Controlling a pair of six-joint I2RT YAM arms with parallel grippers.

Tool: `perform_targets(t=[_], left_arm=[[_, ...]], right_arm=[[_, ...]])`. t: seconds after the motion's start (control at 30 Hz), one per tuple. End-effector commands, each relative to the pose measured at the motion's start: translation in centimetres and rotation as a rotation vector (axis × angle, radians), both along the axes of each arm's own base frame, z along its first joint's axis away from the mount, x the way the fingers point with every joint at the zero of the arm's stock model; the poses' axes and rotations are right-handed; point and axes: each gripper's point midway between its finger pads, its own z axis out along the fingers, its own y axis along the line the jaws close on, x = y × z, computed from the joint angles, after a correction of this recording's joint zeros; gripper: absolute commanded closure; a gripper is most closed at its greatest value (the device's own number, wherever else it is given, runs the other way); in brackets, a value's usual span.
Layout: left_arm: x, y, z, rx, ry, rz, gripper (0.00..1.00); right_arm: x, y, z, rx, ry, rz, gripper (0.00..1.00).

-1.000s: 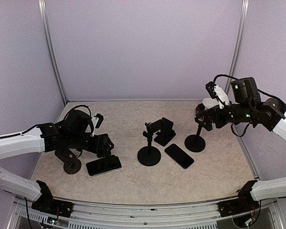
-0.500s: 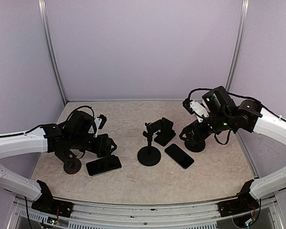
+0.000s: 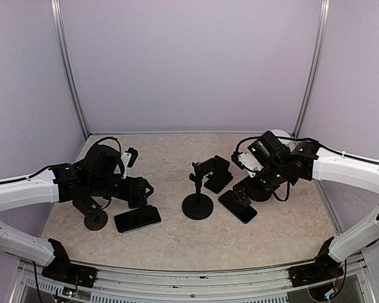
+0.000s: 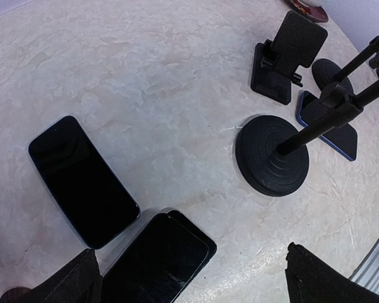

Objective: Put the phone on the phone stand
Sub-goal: Pick up the phone at the corner of the board.

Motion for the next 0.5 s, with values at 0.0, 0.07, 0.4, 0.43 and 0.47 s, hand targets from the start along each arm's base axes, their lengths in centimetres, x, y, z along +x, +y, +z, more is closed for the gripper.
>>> perform_targets(t=[0.0, 0.07, 0.4, 0.43, 0.47], left_arm=[[0.2, 0.1, 0.6, -0.015, -0.031, 0.017, 0.01], [0.2, 0.1, 0.6, -0.017, -0.03, 0.018, 0.01], [0.2, 0.3, 0.6, -0.013, -0.032, 0.023, 0.01], [0.2, 0.3, 0.6, -0.014, -0.034, 0.024, 0.01], [0.2, 0.3, 0.6, -0.012, -0.032, 0.024, 0.01]], right_arm=[[0.0, 0.6, -2.6, -0.021, 0.027, 0.004, 0.0], [-0.1, 0.7, -3.8, -0.034, 0.046, 0.014, 0.0], [0.1, 0.3, -9.2, -0.107, 0.113, 0.029, 0.0], [0.3, 0.1, -9.5, -0.108, 0.115, 0.021, 0.0], [0.5, -0.1, -9.8, -0.11, 0.117, 0.016, 0.0]])
